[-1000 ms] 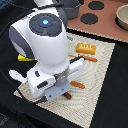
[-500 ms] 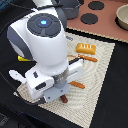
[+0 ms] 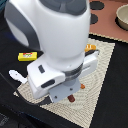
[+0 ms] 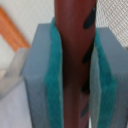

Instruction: Interact with the objects in diverse but meaningful ways.

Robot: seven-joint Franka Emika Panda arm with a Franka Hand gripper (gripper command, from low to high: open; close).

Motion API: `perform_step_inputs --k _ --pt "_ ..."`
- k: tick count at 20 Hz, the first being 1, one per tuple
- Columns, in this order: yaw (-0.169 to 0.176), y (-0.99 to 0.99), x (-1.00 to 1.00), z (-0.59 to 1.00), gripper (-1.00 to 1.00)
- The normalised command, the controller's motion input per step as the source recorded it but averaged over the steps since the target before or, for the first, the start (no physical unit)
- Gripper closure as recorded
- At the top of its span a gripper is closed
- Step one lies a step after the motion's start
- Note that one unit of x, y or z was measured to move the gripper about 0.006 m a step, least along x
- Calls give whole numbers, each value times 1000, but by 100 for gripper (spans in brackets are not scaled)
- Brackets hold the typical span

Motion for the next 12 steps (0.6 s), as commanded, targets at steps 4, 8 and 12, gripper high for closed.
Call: perform_step_inputs --k 4,8,12 --pt "28 737 -458 216 100" --pt "31 617 -419 93 100" --pt "28 589 -415 1 100"
